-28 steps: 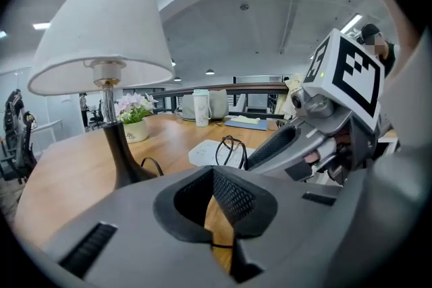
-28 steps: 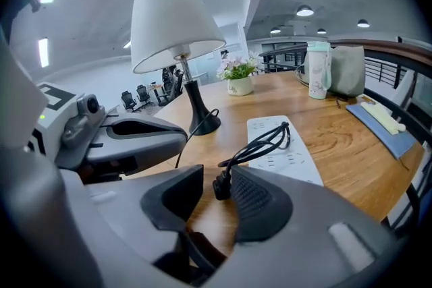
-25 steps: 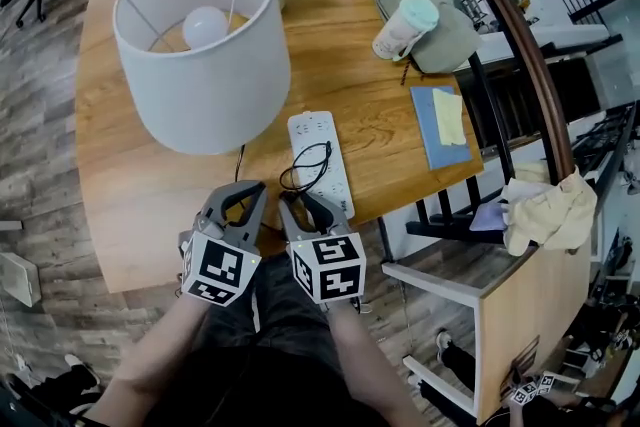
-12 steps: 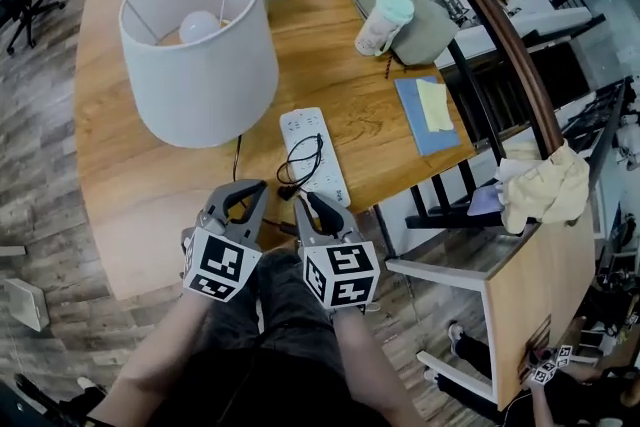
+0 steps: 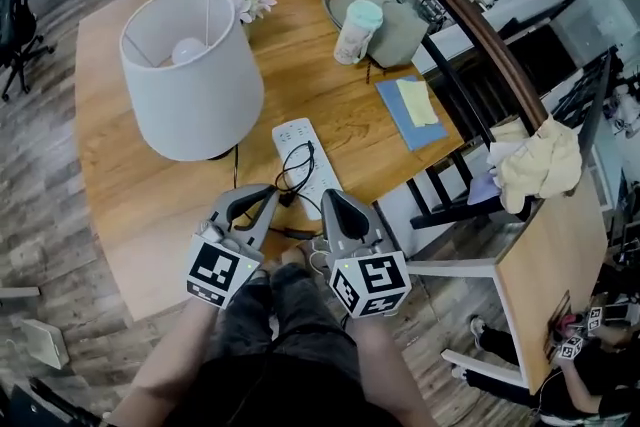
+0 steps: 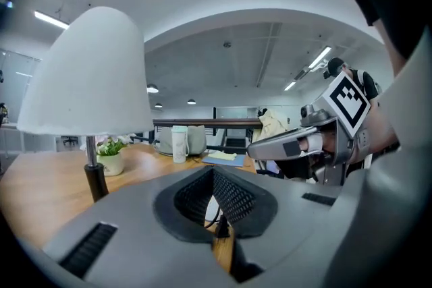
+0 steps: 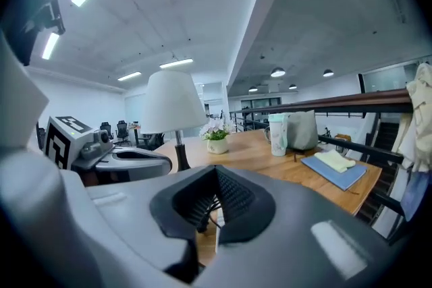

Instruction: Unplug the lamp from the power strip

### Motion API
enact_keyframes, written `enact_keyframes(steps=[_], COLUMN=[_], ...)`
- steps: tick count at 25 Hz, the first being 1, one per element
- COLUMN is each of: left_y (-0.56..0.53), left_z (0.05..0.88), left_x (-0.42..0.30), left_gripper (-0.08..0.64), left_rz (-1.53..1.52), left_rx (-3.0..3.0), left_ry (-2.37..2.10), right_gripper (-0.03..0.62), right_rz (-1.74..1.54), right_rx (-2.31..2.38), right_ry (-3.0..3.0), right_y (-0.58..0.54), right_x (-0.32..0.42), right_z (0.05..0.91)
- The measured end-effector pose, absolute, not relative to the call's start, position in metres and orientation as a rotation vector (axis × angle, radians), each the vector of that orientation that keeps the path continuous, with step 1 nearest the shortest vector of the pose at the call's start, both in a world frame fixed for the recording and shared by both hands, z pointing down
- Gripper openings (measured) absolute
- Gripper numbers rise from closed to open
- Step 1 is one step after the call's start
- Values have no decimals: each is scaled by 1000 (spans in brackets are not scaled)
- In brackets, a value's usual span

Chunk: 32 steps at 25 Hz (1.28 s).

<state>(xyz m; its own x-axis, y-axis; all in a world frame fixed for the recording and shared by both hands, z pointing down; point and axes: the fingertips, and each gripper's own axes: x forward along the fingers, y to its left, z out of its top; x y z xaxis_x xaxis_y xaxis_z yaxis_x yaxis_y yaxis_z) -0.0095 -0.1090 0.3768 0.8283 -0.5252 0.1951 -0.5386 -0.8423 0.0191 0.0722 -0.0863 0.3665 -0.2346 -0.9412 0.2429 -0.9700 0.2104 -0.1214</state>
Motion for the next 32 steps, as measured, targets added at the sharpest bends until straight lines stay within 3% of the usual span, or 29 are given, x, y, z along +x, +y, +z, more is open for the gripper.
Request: enact_keyframes(steps=[14, 32], left_y=[-117, -63], left_z=[306, 280], left_x=[-27, -62], left_gripper=[-5, -5], left_rz=[13, -19], left_rx=[2936, 2800], left_ry=[-978, -1255], right_gripper=[8, 8], right_rz=[185, 130], right_rx=[1940, 1800], right_ry=[-2474, -2603], right_y=[-72, -19], right_x=[84, 83], right_z=[291, 258])
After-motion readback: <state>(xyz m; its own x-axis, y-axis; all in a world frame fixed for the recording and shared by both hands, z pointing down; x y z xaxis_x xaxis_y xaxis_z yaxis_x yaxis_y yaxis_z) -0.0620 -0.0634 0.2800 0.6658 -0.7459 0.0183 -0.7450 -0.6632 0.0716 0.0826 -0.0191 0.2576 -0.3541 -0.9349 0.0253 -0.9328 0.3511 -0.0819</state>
